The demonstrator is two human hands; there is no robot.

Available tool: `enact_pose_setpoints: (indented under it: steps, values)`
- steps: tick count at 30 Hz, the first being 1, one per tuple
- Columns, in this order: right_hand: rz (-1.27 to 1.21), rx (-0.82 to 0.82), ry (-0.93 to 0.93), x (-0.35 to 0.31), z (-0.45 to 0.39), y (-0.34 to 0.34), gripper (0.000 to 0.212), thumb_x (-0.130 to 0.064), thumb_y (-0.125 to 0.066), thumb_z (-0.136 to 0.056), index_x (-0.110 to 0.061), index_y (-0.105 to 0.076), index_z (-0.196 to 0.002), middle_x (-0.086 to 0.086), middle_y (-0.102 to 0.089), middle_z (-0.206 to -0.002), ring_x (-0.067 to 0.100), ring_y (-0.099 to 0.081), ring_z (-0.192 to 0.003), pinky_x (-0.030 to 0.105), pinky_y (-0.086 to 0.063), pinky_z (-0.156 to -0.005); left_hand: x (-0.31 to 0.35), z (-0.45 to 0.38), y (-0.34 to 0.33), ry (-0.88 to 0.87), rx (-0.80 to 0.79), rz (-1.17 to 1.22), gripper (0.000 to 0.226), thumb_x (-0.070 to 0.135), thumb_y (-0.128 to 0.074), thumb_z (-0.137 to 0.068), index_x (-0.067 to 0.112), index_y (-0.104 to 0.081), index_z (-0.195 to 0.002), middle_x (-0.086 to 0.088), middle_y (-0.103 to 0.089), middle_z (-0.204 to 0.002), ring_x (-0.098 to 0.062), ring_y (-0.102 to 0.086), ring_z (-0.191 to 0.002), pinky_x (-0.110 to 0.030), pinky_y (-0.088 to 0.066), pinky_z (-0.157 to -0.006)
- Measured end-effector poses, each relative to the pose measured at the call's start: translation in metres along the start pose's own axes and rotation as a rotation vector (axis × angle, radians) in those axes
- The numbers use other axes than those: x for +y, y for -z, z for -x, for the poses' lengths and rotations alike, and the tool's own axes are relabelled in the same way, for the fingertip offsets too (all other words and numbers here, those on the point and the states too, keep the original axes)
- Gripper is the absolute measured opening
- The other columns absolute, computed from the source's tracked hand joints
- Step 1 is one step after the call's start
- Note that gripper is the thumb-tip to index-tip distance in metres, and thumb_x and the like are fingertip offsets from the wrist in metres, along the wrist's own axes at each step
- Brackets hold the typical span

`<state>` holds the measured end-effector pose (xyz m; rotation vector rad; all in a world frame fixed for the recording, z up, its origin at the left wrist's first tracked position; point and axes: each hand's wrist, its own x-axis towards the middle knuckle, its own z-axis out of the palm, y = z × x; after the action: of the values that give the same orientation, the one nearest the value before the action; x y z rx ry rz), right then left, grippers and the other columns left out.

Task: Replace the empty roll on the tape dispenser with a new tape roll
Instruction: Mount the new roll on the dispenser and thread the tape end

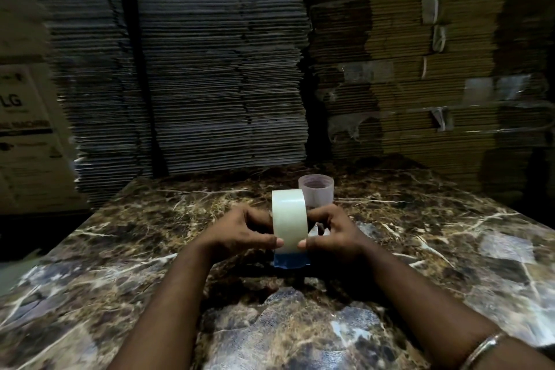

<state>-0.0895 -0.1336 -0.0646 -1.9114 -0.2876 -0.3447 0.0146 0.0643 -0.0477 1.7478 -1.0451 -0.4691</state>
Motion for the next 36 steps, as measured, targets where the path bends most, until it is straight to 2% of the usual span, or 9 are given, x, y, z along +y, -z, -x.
enact_pose_setpoints:
  steps: [3,6,9,15,18,24,27,30,36]
  values:
    - [0.083,-0.024,-0.003,0.001,0.001,0.003,0.033,-0.004,-0.076,-0.061,0.01,-0.074,-0.091,0.009,-0.069,-0.082,0.001,-0.064,-0.078,0.019,-0.049,-0.063,-0.001,0.001,0.001,0.005,-0.036,-0.075,0.019,0.009,-0.081,-0.069,0.006,-0.078,-0.087,-0.022,-0.071,-0.109,-0.03,-0.069,-0.096,-0.044,-0.054,-0.084]
    - [0.163,-0.048,-0.009,0.004,0.002,0.003,0.046,-0.008,-0.071,-0.056,0.013,-0.072,-0.097,-0.002,-0.065,-0.083,-0.016,-0.061,-0.076,0.004,-0.044,-0.059,-0.001,0.002,0.0,0.04,-0.058,-0.145,0.024,0.012,-0.082,-0.068,0.005,-0.078,-0.091,-0.013,-0.072,-0.112,-0.028,-0.068,-0.102,-0.048,-0.053,-0.094]
    - [0.252,-0.045,0.004,0.014,-0.004,0.002,0.048,-0.018,-0.068,-0.053,0.0,-0.077,-0.096,0.011,-0.074,-0.104,0.006,-0.068,-0.095,0.023,-0.053,-0.07,0.0,0.001,-0.001,0.054,-0.072,-0.169,0.026,0.006,-0.083,-0.068,0.004,-0.077,-0.093,-0.007,-0.072,-0.117,-0.022,-0.066,-0.109,-0.044,-0.049,-0.101]
    - [0.425,-0.043,0.06,0.023,-0.006,0.004,0.038,-0.021,-0.075,-0.06,-0.012,-0.078,-0.097,0.005,-0.075,-0.103,0.021,-0.069,-0.098,0.049,-0.056,-0.073,0.001,0.002,-0.001,0.076,-0.079,-0.156,0.029,0.008,-0.085,-0.063,0.012,-0.079,-0.09,-0.008,-0.074,-0.11,-0.024,-0.067,-0.106,-0.049,-0.049,-0.099]
    - [0.473,-0.035,0.133,0.024,-0.007,0.005,0.03,-0.02,-0.076,-0.064,-0.008,-0.078,-0.092,0.006,-0.075,-0.095,0.024,-0.07,-0.092,0.047,-0.055,-0.068,0.006,0.006,0.0,0.125,-0.122,0.053,0.03,0.019,-0.082,-0.061,0.007,-0.078,-0.089,-0.011,-0.077,-0.097,-0.024,-0.07,-0.093,-0.04,-0.054,-0.088]
    - [0.507,-0.081,0.283,0.02,-0.008,0.002,0.022,-0.01,-0.074,-0.066,-0.009,-0.078,-0.088,0.002,-0.076,-0.092,0.016,-0.071,-0.088,0.037,-0.054,-0.069,0.011,0.0,-0.005,0.382,0.117,0.421,0.064,0.059,-0.059,-0.074,0.007,-0.069,-0.109,-0.008,-0.069,-0.086,-0.021,-0.064,-0.077,-0.031,-0.049,-0.068]
    - [0.588,-0.078,0.359,0.018,-0.008,-0.005,0.017,-0.017,-0.074,-0.069,-0.012,-0.078,-0.085,-0.001,-0.075,-0.094,0.014,-0.07,-0.088,0.033,-0.053,-0.07,0.015,-0.004,-0.007,0.426,0.17,0.478,0.064,0.055,-0.06,-0.072,0.006,-0.069,-0.111,-0.008,-0.066,-0.088,-0.021,-0.062,-0.077,-0.029,-0.048,-0.066]
    - [0.689,0.003,0.374,0.013,-0.004,-0.014,0.03,-0.048,-0.07,-0.077,-0.018,-0.074,-0.075,-0.006,-0.072,-0.087,0.014,-0.067,-0.077,0.033,-0.051,-0.062,0.014,-0.006,-0.009,0.455,0.227,0.525,0.056,0.048,-0.067,-0.063,0.006,-0.073,-0.099,-0.009,-0.066,-0.08,-0.019,-0.061,-0.067,-0.024,-0.047,-0.056]
    - [0.963,0.093,0.497,0.006,-0.002,-0.022,0.031,-0.058,-0.07,-0.072,-0.027,-0.072,-0.071,-0.009,-0.068,-0.071,0.012,-0.062,-0.062,0.024,-0.044,-0.045,0.011,-0.014,-0.015,0.426,0.299,0.587,0.052,0.037,-0.067,-0.069,-0.004,-0.072,-0.102,-0.016,-0.068,-0.075,-0.022,-0.061,-0.051,-0.021,-0.043,-0.043]
